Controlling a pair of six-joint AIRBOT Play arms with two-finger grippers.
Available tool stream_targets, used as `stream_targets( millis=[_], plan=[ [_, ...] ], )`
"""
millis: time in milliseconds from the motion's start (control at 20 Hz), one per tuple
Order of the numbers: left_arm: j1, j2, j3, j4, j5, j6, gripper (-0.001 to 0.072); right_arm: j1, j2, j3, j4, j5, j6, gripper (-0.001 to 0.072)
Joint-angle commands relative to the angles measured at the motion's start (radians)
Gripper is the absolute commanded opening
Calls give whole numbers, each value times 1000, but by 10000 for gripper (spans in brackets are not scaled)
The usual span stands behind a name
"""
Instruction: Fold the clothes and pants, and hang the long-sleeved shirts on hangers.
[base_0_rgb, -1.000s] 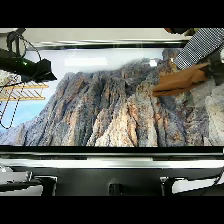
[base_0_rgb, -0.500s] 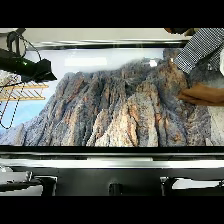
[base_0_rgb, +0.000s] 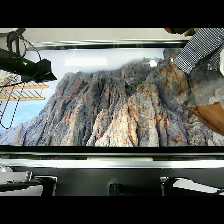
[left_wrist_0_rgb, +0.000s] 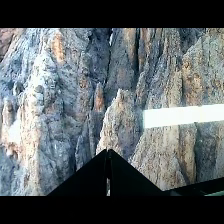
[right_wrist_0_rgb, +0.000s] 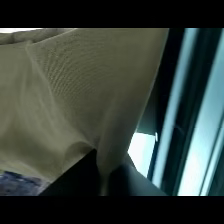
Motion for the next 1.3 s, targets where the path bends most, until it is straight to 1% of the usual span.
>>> stream_targets(
  millis=[0, 150, 350, 550, 750, 850, 900, 950, 1050, 1100, 1250],
  plan=[
    [0, 0, 0, 0, 0, 0, 24, -42, 106, -224, -32, -113, -8, 30],
    [0, 0, 0, 0, 0, 0, 24, -42, 148, -369, -30, -171, -13, 31],
    [0, 0, 0, 0, 0, 0, 25, -42, 167, -503, -33, -227, -13, 31],
    [0, 0, 0, 0, 0, 0, 25, -42, 166, -548, -56, -275, -41, 32],
    [0, 0, 0, 0, 0, 0, 25, -42, 166, -560, -140, -276, -51, 32],
    [0, 0, 0, 0, 0, 0, 25, -42, 166, -560, -157, -276, -59, 34],
    [0, 0, 0, 0, 0, 0, 24, -42, 166, -560, -157, -277, -66, 49],
    [0, 0, 0, 0, 0, 0, 25, -42, 166, -560, -158, -276, -66, 137],
    [0, 0, 0, 0, 1, 0, 24, -42, 166, -560, -157, -271, -71, 426],
    [0, 0, 0, 0, 0, 0, 25, -42, 167, -560, -158, -268, -88, 461],
    [0, 0, 0, 0, 0, 0, 25, -42, 178, -521, -155, -277, -88, 455]
  ],
)
